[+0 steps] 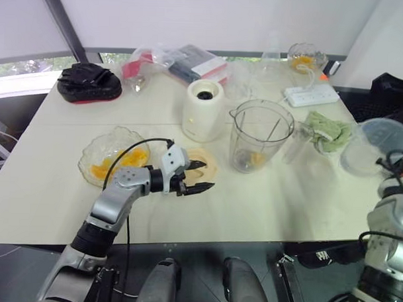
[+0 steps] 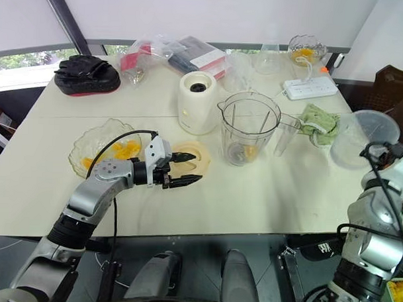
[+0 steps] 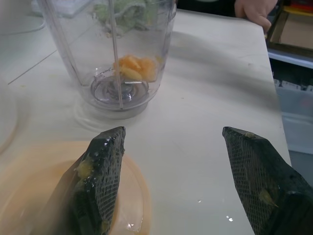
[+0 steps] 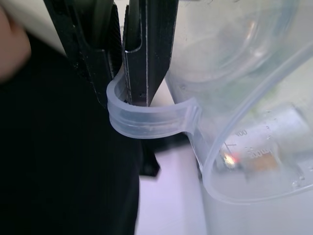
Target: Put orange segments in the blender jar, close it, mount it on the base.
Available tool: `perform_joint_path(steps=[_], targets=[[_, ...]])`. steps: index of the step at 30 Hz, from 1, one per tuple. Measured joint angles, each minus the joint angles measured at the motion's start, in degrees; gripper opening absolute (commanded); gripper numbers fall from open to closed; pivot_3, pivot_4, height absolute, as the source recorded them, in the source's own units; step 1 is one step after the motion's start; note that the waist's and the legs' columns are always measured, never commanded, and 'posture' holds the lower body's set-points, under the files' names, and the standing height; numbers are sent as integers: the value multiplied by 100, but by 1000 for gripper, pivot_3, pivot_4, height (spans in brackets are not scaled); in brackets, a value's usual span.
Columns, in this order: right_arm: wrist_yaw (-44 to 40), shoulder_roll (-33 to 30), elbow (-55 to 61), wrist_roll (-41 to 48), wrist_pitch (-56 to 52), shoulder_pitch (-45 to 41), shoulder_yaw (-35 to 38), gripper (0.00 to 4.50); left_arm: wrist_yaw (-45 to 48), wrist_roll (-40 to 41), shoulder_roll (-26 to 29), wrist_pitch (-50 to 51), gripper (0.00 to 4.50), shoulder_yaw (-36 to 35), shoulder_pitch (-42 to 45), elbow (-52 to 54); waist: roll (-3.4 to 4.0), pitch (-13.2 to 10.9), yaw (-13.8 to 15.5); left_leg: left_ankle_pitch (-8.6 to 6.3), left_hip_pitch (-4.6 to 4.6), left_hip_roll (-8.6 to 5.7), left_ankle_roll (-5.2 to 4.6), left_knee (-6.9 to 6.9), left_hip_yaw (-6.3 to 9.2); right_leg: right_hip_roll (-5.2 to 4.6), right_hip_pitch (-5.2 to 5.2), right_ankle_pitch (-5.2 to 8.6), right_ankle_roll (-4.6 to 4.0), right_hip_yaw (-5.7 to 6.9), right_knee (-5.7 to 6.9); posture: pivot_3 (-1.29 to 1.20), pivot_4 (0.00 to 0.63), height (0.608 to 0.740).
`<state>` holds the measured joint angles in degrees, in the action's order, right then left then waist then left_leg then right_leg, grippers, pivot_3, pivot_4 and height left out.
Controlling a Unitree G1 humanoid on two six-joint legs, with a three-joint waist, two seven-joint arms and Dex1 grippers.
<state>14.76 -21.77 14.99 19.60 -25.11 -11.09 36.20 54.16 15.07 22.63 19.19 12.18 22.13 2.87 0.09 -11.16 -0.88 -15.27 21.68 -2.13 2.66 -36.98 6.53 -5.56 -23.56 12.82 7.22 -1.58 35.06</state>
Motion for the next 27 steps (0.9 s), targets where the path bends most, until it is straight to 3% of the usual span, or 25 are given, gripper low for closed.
perform_joint_path(steps=[7,17,27], targets=[[-201,-1022,539,23,-940,-987,-256,55,-27,-1,32,-79,3324,-4,-5,-38,15,-7,-8,1,62,-1,0,-4,1,0,-67,-7,2,2,13,0,150,740],[-1344,-2060,533,-612,-1023,-1651,-1742,55,-62,4,34,-146,3324,-2,-220,-52,12,-9,14,1,74,-1,0,-3,0,-1,-77,-7,2,4,5,0,150,740],[-1973,-2159,244,-1276,-536,-1830,-2335,55,-372,258,-147,76,3324,-249,-351,-1,9,-10,13,1,77,-2,1,-4,1,-1,-79,-17,20,4,4,0,150,740]])
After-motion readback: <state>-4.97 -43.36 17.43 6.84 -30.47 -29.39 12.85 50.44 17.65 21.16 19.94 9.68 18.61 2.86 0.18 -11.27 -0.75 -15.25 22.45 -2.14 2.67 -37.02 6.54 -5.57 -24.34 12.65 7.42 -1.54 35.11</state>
